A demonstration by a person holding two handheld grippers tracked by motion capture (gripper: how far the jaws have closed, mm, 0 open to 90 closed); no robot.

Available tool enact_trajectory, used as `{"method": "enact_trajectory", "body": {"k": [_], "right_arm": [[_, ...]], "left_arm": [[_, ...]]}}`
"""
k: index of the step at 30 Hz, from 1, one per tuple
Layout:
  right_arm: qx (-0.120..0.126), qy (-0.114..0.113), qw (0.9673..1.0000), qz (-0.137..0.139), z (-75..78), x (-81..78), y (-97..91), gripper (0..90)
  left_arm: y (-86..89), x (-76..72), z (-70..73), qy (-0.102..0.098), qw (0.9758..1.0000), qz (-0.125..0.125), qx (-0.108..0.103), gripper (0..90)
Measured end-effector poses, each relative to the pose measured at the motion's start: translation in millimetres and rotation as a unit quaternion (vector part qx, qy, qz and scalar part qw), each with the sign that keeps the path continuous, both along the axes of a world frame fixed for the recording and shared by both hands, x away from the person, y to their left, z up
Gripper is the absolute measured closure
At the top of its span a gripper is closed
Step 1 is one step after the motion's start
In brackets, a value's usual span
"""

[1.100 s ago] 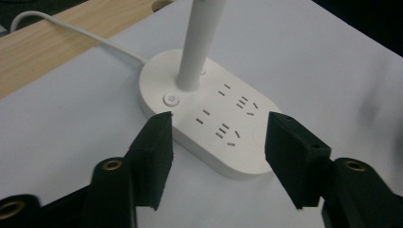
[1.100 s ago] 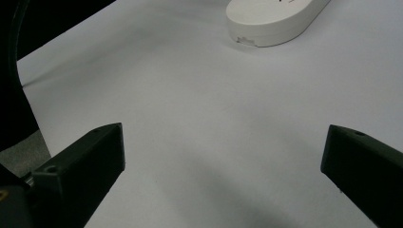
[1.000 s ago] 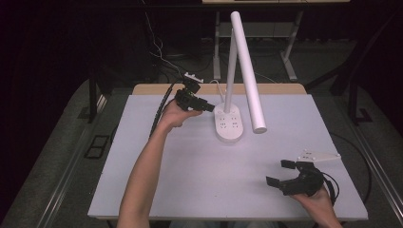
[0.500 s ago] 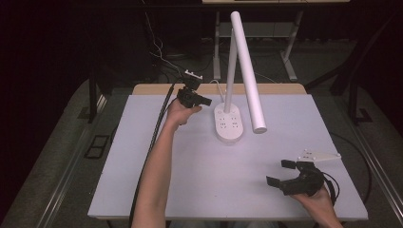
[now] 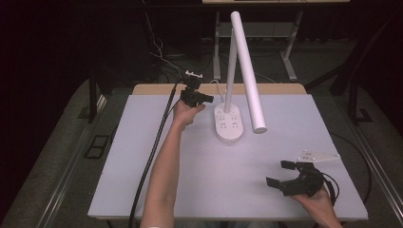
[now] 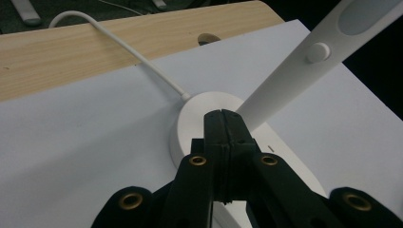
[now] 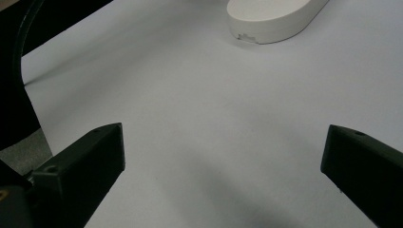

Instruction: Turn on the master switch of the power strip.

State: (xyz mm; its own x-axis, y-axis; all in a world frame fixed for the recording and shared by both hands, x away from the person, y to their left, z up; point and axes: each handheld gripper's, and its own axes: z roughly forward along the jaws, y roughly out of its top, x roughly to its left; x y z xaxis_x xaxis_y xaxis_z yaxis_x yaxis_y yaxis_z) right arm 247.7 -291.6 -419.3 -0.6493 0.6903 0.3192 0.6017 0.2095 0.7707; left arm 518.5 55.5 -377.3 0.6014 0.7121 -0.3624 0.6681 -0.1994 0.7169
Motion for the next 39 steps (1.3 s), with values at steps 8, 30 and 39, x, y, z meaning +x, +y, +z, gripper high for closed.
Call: {"method": "enact_trajectory", "body": {"k": [8, 30, 39], "right_arm": [[-0.002, -0.001, 1.0, 0.002, -0.9, 0.8, 0.4, 0.2], [-0.004, 0.0, 1.0, 0.004, -2.0, 0.7, 0.0, 0.2], [-0.005, 0.0, 1.0, 0.006, -2.0, 0.7, 0.0, 0.2]], "left_arm": [[-5.5, 5.7, -17.9, 0.009, 0.9999, -0.001, -0.009, 89.6], [-23.3, 6.0, -37.9, 0.018, 0.9998, -0.01, -0.007, 89.6], [-27.3, 5.5, -43.1, 0.021, 0.9996, -0.016, 0.004, 89.6]]}}
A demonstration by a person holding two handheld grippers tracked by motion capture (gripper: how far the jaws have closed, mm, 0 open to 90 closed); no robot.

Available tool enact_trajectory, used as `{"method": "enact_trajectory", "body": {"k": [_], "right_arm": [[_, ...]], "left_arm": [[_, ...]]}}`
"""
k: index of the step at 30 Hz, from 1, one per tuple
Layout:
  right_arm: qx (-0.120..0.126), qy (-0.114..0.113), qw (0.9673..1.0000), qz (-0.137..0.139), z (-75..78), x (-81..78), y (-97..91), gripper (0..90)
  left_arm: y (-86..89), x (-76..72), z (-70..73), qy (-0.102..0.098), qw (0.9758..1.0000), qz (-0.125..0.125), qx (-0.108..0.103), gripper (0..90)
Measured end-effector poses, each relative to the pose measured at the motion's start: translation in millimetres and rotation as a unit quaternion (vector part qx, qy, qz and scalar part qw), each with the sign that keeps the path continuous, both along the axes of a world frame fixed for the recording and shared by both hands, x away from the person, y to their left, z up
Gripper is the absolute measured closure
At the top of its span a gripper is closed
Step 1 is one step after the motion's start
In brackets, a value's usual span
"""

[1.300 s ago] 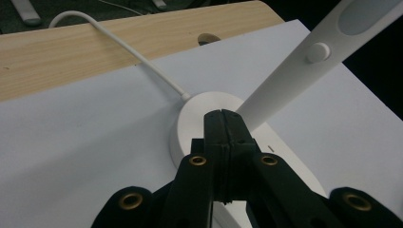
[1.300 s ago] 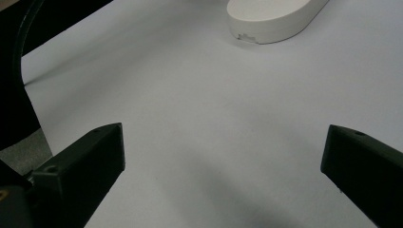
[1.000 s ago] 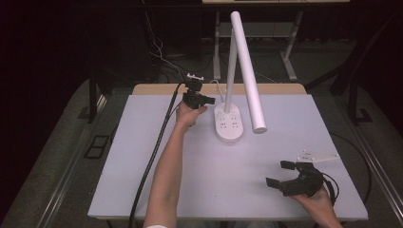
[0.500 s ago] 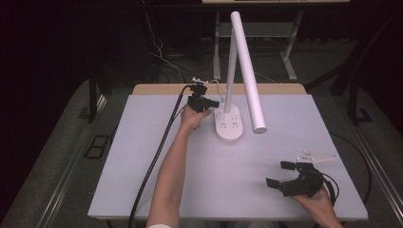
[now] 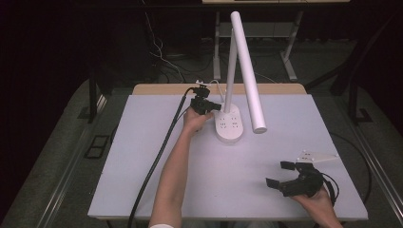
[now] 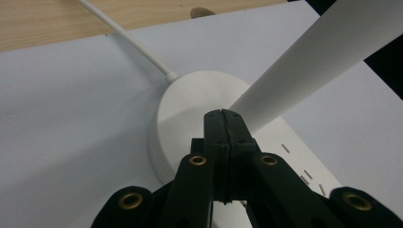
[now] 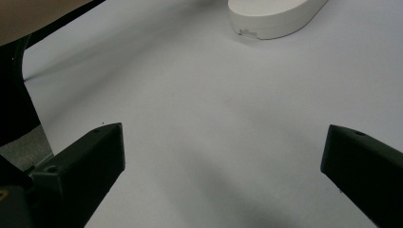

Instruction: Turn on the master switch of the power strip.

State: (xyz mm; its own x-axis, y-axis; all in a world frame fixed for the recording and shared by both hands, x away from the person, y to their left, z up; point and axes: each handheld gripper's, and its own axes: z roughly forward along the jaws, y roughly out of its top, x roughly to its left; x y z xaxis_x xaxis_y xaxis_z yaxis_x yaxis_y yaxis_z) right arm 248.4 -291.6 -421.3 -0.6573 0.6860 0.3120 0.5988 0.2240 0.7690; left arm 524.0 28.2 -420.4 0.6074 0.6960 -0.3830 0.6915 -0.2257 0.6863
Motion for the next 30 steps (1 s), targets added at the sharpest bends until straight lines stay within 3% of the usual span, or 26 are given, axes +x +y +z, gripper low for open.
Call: {"method": "enact_trajectory", "body": {"k": [4, 7, 9, 12, 19, 24, 30], "right_arm": [[-0.001, 0.0, 1.0, 0.001, -0.1, 0.1, -0.1, 0.2], [-0.001, 0.0, 1.0, 0.0, -0.1, 0.1, -0.1, 0.2], [-0.001, 0.0, 1.0, 0.0, 0.1, 0.0, -0.2, 0.2], [0.0, 0.002, 1.0, -0.001, 0.1, -0.2, -0.4, 0.2], [-0.003, 0.0, 1.0, 0.0, 0.5, -1.0, 0.0, 0.3], [-0.005, 0.001, 1.0, 0.001, -0.1, -0.5, 0.0, 0.2], [-0.007, -0.001, 1.0, 0.002, 0.1, -0.9, 0.4, 0.2]], "left_arm": [[-2.8, -0.3, -3.0, 0.0, 1.0, 0.005, 0.001, 89.5], [-3.8, -0.3, -6.1, 0.001, 0.9999, 0.003, 0.016, 89.5], [-2.4, -0.3, -7.9, 0.0, 1.0, 0.001, 0.007, 89.5], [-2.7, -2.1, -8.5, -0.011, 0.9999, 0.0, 0.013, 89.6], [-6.8, -4.2, -4.9, -0.019, 0.9987, 0.0, 0.048, 90.0], [-7.6, -3.9, -5.6, -0.013, 0.9991, 0.005, 0.04, 90.0], [-8.1, -4.4, -5.4, -0.015, 0.9985, 0.001, 0.053, 90.0]]}}
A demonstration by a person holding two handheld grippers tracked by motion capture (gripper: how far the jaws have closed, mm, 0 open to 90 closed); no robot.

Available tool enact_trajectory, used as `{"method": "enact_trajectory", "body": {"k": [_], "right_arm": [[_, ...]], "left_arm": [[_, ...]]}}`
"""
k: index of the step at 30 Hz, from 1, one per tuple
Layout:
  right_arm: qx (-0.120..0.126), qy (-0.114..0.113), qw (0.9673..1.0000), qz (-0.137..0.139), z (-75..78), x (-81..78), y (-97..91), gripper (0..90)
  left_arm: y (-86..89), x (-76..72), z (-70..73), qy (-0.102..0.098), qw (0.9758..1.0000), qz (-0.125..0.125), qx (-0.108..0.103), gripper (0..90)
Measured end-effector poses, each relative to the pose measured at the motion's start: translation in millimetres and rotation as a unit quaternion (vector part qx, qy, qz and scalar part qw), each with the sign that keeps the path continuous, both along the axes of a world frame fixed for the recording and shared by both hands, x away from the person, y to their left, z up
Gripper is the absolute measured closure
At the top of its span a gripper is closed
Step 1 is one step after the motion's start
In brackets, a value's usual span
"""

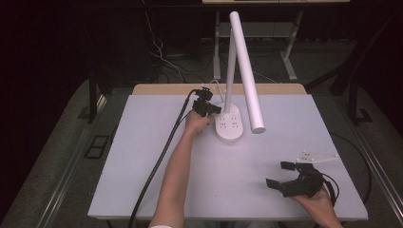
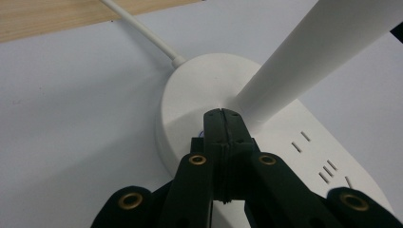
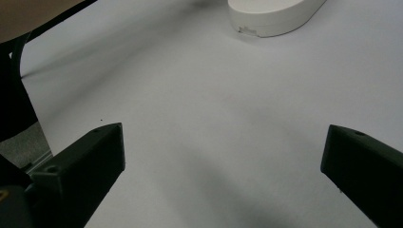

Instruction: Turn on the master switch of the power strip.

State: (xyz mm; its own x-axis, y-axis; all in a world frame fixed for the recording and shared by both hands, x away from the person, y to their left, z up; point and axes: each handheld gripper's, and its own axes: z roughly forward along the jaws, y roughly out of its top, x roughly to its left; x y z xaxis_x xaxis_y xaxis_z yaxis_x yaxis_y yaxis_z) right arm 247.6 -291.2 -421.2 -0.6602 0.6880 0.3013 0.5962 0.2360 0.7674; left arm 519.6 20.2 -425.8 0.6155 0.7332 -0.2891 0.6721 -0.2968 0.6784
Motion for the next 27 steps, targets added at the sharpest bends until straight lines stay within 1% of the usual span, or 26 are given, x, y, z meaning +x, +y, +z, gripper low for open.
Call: {"method": "enact_trajectory", "body": {"k": [1, 3, 4, 5, 6, 7, 8, 9, 11, 15, 17, 20, 22, 24, 25, 27], "right_arm": [[0.0, 0.002, 1.0, -0.001, 0.3, -0.4, 0.0, 0.2], [0.0, 0.002, 1.0, -0.001, 0.5, -0.7, 0.0, 0.2], [0.0, 0.002, 1.0, -0.001, 0.5, -0.7, 0.0, 0.2], [-0.001, 0.001, 1.0, -0.001, 0.5, -0.8, -0.1, 0.2], [0.0, 0.001, 1.0, -0.001, 0.5, -0.9, -0.2, 0.2], [0.0, 0.001, 1.0, 0.0, 0.4, -0.7, -0.2, 0.2], [0.0, 0.002, 1.0, -0.001, 0.3, -0.5, -0.2, 0.2], [0.0, -0.001, 1.0, 0.001, 0.1, 0.4, -0.2, 0.2], [-0.001, -0.001, 1.0, 0.001, 0.4, 0.3, 0.0, 0.2], [-0.001, -0.001, 1.0, 0.0, 0.5, 0.4, -0.5, 0.2], [-0.001, -0.002, 1.0, 0.0, 0.3, 0.6, -0.5, 0.2], [-0.002, -0.001, 1.0, 0.0, 0.0, 0.7, -0.3, 0.2], [-0.002, -0.001, 1.0, 0.0, 0.1, 0.7, -0.2, 0.2], [-0.001, -0.001, 1.0, -0.001, 0.1, 0.8, -0.5, 0.2], [-0.001, -0.001, 1.0, -0.001, 0.1, 0.8, -0.5, 0.2], [0.0, -0.001, 1.0, -0.001, 0.2, 0.8, -0.7, 0.2]], "left_arm": [[0.0, 0.4, 0.2, 0.003, 1.0, 0.0, -0.001, 90.0], [-0.8, 0.8, -0.8, 0.007, 0.9999, 0.009, -0.012, 90.0], [0.7, 1.3, -0.9, 0.012, 0.9999, 0.007, -0.01, 90.0], [0.0, 1.1, -1.5, 0.014, 0.9997, 0.014, -0.017, 90.0], [-0.6, 0.9, -1.7, 0.014, 0.9996, 0.017, -0.017, 90.0], [-0.3, 1.3, -0.5, 0.016, 0.9998, 0.012, -0.007, 90.0], [-1.6, 1.1, -0.2, 0.015, 0.9998, 0.014, -0.003, 90.0], [-1.7, 1.1, 0.0, 0.017, 0.9997, 0.015, -0.004, 90.0], [-1.5, 1.3, -0.8, 0.022, 0.9996, 0.016, -0.004, 90.0], [-1.4, 1.3, -1.1, 0.019, 0.9997, 0.017, -0.003, 90.0], [-2.1, 0.7, -2.1, 0.02, 0.9993, 0.026, -0.017, 90.0], [-0.8, 0.8, -2.3, 0.019, 0.9995, 0.021, -0.016, 90.0], [-1.4, 0.5, -2.5, 0.017, 0.9994, 0.024, -0.019, 90.0], [-0.6, 0.4, -2.4, 0.018, 0.9994, 0.023, -0.017, 90.0], [-1.4, -0.4, -1.9, 0.016, 0.9994, 0.026, -0.012, 90.0], [-1.5, -1.0, -1.8, 0.013, 0.9996, 0.023, -0.01, 90.0]]}}
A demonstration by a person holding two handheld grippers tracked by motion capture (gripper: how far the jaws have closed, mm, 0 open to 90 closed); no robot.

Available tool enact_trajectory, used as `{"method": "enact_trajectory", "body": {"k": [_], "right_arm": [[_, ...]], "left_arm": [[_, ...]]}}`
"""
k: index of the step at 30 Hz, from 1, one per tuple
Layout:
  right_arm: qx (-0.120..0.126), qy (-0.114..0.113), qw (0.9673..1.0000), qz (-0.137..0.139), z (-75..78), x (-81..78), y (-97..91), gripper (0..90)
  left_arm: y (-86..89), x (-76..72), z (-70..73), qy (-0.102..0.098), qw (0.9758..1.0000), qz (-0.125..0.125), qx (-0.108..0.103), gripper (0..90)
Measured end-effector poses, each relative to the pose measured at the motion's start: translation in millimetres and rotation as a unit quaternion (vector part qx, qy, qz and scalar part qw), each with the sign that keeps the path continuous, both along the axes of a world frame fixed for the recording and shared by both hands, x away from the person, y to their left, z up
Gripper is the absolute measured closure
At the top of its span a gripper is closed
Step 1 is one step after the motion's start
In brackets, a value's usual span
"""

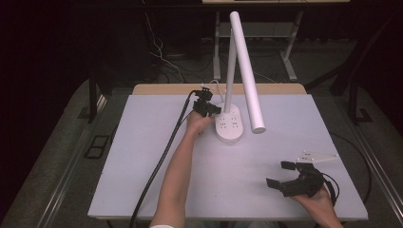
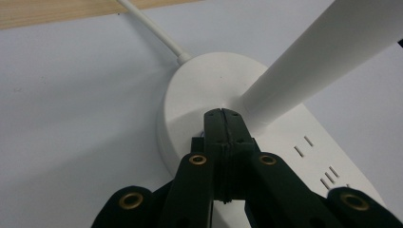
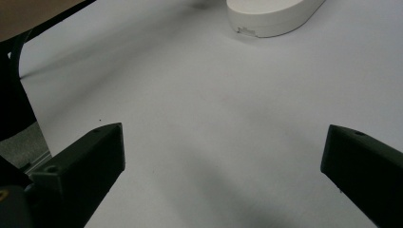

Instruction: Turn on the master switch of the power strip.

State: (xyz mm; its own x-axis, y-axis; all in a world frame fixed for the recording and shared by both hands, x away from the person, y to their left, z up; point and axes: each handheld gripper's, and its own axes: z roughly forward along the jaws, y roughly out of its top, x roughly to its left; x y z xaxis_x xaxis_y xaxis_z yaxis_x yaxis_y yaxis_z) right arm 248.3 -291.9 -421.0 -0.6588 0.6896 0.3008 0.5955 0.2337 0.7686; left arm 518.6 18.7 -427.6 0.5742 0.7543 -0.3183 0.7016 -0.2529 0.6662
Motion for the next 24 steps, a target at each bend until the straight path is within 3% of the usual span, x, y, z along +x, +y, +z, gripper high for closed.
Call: {"method": "enact_trajectory", "body": {"k": [5, 8, 9, 16, 24], "right_arm": [[-0.002, -0.001, 1.0, 0.001, 0.0, -0.2, 0.6, 0.2], [-0.002, -0.001, 1.0, 0.001, 0.2, -0.5, 0.8, 0.2], [-0.002, -0.001, 1.0, 0.001, 0.0, -0.1, 0.5, 0.2], [-0.001, 0.0, 1.0, 0.0, -0.2, 0.4, 0.2, 0.2], [0.0, 0.0, 1.0, -0.001, -0.1, 0.3, 0.4, 0.2]], "left_arm": [[1.8, -1.7, -0.9, 0.004, 0.9997, 0.01, -0.02, 90.0], [2.1, -1.4, -0.5, 0.002, 0.9998, 0.007, -0.017, 90.0], [2.7, -1.2, 0.0, 0.001, 0.9995, 0.012, -0.028, 90.0], [7.5, 0.4, 1.9, 0.004, 0.9987, 0.018, -0.048, 90.0], [12.6, -5.3, 17.7, -0.014, 0.999, 0.0, -0.043, 90.0]]}}
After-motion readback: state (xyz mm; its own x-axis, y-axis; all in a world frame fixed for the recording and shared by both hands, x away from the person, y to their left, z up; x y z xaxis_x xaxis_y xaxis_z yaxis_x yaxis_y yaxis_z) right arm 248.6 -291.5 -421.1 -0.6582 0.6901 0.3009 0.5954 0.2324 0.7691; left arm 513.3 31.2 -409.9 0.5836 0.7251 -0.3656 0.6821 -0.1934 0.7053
